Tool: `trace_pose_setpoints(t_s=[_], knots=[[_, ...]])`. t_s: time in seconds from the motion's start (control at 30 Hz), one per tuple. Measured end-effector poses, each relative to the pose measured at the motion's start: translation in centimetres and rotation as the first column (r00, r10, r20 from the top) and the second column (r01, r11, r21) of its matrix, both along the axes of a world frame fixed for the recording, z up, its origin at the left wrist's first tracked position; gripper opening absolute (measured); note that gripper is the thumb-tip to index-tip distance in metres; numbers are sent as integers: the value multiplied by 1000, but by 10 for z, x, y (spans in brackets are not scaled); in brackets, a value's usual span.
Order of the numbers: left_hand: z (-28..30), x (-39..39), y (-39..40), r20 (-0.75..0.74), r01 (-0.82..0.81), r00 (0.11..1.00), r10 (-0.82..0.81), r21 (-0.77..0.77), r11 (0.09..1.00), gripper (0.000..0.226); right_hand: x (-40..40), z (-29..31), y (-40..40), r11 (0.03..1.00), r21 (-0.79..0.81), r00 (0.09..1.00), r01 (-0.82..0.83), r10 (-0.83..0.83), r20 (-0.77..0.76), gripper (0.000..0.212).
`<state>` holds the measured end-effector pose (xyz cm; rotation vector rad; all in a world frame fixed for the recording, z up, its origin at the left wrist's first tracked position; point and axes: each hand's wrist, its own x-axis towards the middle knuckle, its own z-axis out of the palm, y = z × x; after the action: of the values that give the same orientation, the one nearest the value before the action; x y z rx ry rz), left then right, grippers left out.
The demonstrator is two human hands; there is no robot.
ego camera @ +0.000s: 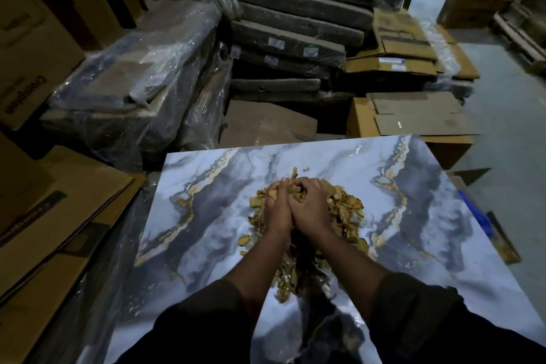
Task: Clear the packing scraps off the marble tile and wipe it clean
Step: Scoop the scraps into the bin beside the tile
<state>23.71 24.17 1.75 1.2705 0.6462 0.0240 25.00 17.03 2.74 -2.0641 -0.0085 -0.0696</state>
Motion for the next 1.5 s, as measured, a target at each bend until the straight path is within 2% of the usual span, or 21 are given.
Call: trace_pose_setpoints(t_s=[0.07, 0.13, 0.17, 0.2, 0.23, 0.3, 0.37, 0.43, 0.53, 0.6, 0.77, 0.83, 0.87, 0.97, 1.03, 1.1, 1.2, 1.3, 1.37, 1.43, 1.5], knots=[[4, 0, -3, -15, -7, 1000, 6, -36, 999, 65, -3, 2, 5, 996, 69, 997, 47, -43, -68, 13], [6, -2, -2, 39, 26, 999, -25, -25, 999, 48, -8, 5, 20, 999, 44, 992, 17, -12, -122, 28], [7, -2, -2, 53, 47, 997, -47, 2, 999, 35, -13, 7, 30, 993, 107, 986, 59, -41, -164, 36], [9, -3, -2, 56, 48, 997, -50, 32, 998, 27, -17, 11, 39, 955, 240, 966, 175, -119, -231, 40], [11, -5, -2, 53, 32, 998, -34, 51, 998, 31, -21, 16, 42, 881, 372, 931, 293, -174, -322, 43], [13, -6, -4, 47, 9, 999, -11, 55, 998, 45, -23, 22, 37, 736, 556, 877, 386, -106, -469, 43], [12, -7, -4, -6, 12, 1000, -11, 124, 992, 36, -24, 30, 30, 670, 615, 842, 416, -27, -539, 40], [14, -9, -3, 8, 37, 999, -39, 138, 990, 25, -27, 32, 29, 613, 661, 831, 433, 12, -555, 39], [18, -8, 7, 15, -14, 1000, 13, 20, 1000, 27, -29, 37, 23, 469, 759, 847, 453, 40, -530, 30], [27, -8, 18, 2, -60, 998, 61, -92, 994, 36, -24, 33, 6, 437, 784, 867, 442, 15, -497, 26], [53, -11, 19, -42, -13, 999, -4, -383, 924, 45, -32, 18, -19, 616, 666, 854, 421, -20, -520, 28], [64, -11, 13, -34, 31, 998, -53, -476, 879, 32, -40, 10, -17, 609, 640, 803, 468, 8, -596, 37], [67, -11, 11, -23, 57, 996, -81, -517, 854, 22, -43, 7, -16, 577, 648, 775, 497, 41, -631, 41], [68, -16, 0, -19, 73, 994, -107, -608, 790, 22, -43, 4, -12, 424, 710, 741, 562, 123, -660, 48], [63, -22, -7, -27, 50, 995, -91, -666, 744, 16, -39, 8, -14, 271, 767, 750, 581, 188, -634, 57], [58, -26, -10, -9, 62, 995, -95, -696, 715, 22, -32, 15, -16, 208, 811, 793, 547, 182, -581, 52], [57, -33, -9, -4, 100, 990, -138, -669, 736, 23, -26, 25, -19, 223, 848, 844, 481, 144, -517, 39], [59, -33, -8, -50, 74, 991, -127, -589, 805, 40, -33, 34, -14, 438, 830, 910, 346, 60, -411, 31], [64, -31, -10, -69, 49, 991, -111, -592, 804, 49, -41, 40, -7, 586, 749, 930, 310, -22, -367, 31], [70, -29, -13, -63, 31, 995, -80, -561, 827, 54, -50, 46, 0, 684, 680, 945, 264, -42, -325, 30], [65, -25, -14, -64, 7, 997, -36, -406, 914, 50, -59, 51, 2, 728, 650, 956, 218, -25, -292, 28]])
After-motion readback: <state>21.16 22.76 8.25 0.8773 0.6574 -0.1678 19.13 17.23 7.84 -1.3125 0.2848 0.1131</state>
